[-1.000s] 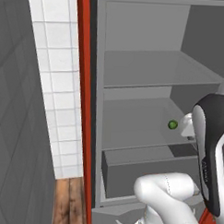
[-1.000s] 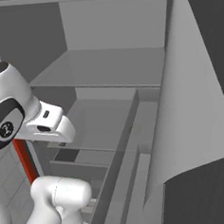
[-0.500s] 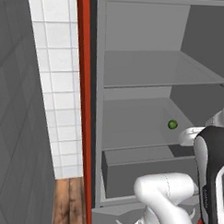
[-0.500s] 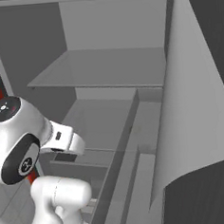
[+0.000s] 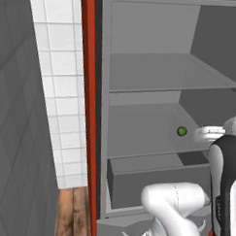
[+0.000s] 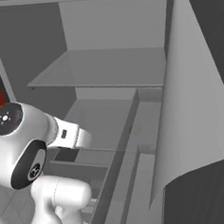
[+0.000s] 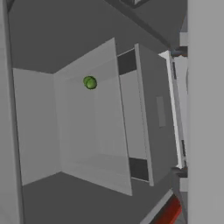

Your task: Gather the cucumber and avocado from the fridge and place them on a tray on the dining counter. Then gather the fishs from the fridge and place them on the other tray.

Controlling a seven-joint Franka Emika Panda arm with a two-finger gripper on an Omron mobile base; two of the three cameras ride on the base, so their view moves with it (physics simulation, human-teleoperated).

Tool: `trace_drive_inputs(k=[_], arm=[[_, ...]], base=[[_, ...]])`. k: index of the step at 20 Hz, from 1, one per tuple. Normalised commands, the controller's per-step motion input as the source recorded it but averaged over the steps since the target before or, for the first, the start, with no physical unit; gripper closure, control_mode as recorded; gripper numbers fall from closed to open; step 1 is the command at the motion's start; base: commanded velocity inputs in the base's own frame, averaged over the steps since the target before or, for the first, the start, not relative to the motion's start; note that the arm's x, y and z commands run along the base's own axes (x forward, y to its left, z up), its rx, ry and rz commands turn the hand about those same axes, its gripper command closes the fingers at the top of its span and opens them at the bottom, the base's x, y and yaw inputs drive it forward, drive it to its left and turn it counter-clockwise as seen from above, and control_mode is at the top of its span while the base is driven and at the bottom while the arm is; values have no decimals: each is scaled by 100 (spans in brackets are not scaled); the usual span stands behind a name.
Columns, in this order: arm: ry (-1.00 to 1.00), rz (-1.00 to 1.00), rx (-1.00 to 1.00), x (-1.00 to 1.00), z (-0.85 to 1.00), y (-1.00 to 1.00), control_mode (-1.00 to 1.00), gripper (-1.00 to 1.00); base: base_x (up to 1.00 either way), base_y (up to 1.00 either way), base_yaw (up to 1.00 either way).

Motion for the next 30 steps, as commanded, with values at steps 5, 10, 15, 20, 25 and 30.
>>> trace_drive_inputs(k=[5, 10, 15, 20, 25, 30], arm=[[-7, -16, -1, 63, -24, 1, -100, -100], [0, -18, 0, 62, -30, 0, -100, -100], [0, -15, 0, 45, -26, -23, -100, -100], [0, -5, 0, 34, -34, -34, -100, -100], [-6, 0, 0, 36, -47, -3, -100, -100], [-5, 0, 0, 36, -37, 0, -100, -100]], base=[[0, 0, 0], [0, 0, 0], [0, 0, 0], [0, 0, 0], [0, 0, 0], [0, 0, 0]])
